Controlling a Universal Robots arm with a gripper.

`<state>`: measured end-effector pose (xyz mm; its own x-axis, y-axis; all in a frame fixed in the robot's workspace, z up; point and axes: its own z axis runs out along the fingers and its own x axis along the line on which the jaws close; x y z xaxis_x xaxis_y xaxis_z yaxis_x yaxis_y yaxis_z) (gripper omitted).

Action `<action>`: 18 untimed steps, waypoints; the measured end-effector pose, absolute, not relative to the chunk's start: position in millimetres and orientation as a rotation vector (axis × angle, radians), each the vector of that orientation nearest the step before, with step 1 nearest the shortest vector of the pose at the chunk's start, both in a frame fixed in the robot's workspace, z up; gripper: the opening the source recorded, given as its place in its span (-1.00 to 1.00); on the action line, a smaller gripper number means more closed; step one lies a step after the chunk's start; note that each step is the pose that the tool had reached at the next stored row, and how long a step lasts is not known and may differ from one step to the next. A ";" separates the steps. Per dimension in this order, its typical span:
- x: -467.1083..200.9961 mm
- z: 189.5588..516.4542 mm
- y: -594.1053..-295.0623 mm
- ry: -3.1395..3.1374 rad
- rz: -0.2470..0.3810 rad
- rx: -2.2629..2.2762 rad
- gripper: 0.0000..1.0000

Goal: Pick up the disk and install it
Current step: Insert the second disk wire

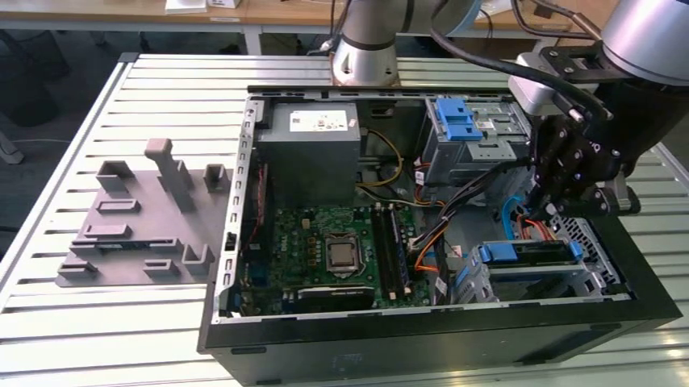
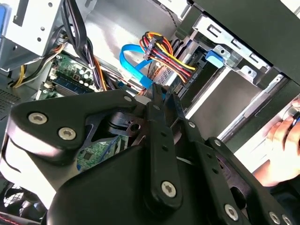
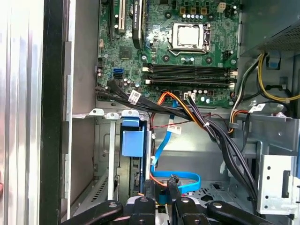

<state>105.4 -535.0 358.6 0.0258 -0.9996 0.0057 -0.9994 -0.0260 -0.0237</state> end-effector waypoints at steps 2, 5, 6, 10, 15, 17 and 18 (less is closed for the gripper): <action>105.3 357.2 -535.0 2.184 -0.035 -2.242 -0.51; 105.4 355.8 -535.0 2.185 -0.037 -2.244 -0.66; 105.3 355.5 -535.0 2.184 -0.037 -2.244 -0.66; 105.0 353.9 -535.6 2.184 -0.036 -2.243 -0.66; 104.3 350.8 -536.1 2.190 -0.032 -2.233 -0.66; 104.2 349.0 -536.1 2.205 -0.032 -2.219 -0.66; 104.2 348.1 -536.4 2.209 -0.032 -2.215 -0.66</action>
